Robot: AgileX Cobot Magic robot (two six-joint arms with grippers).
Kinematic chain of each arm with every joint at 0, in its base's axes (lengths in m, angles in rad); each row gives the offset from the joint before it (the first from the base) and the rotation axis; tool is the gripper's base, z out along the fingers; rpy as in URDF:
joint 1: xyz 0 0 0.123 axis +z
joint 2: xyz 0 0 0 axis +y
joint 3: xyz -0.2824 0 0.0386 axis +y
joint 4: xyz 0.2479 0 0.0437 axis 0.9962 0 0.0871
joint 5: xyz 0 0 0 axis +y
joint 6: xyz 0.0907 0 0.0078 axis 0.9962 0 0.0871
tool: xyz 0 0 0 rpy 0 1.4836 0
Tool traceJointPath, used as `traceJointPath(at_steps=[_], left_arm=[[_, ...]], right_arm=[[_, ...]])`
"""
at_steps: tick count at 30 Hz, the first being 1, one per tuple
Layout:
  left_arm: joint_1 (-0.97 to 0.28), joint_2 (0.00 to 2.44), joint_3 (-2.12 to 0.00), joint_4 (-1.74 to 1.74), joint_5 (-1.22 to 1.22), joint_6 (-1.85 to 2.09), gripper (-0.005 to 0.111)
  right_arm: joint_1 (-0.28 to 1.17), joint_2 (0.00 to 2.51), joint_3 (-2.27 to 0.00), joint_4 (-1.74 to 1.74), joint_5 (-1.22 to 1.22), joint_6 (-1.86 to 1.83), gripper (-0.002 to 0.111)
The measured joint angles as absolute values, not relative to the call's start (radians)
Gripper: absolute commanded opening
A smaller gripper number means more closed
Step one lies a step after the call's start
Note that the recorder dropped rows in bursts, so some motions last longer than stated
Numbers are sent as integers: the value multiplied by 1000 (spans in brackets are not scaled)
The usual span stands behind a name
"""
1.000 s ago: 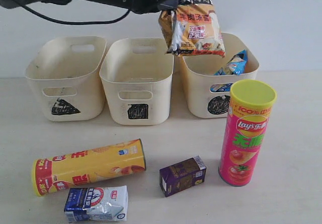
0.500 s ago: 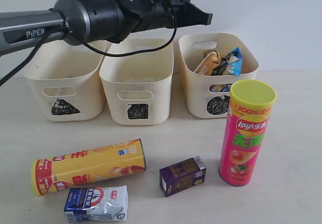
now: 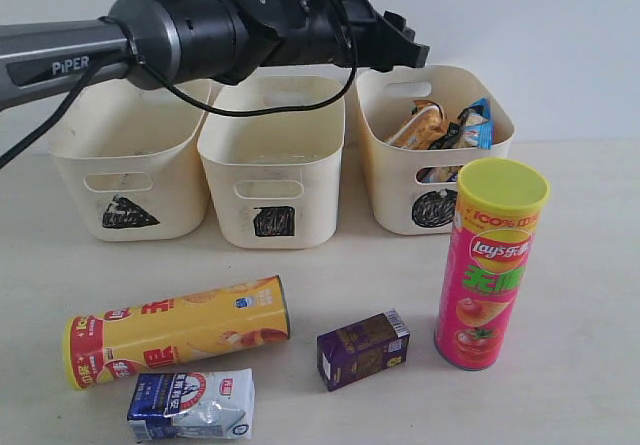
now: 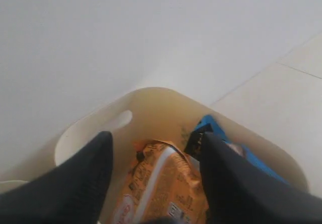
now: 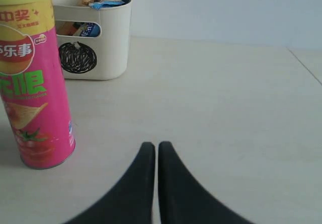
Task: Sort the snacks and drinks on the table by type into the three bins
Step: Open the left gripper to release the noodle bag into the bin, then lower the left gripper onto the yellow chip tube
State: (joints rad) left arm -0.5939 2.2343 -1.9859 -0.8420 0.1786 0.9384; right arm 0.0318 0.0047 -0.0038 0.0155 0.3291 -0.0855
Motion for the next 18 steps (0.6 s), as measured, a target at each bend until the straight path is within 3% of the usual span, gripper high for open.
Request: traceJointPath(at_steps=[6, 18], left_arm=[[-594, 2174, -1986, -771, 347, 913, 5], [-592, 2050, -1986, -240, 742, 474, 4]], right_arm=[[32, 5, -4, 16, 329, -86, 0], [32, 5, -4, 16, 329, -86, 0]])
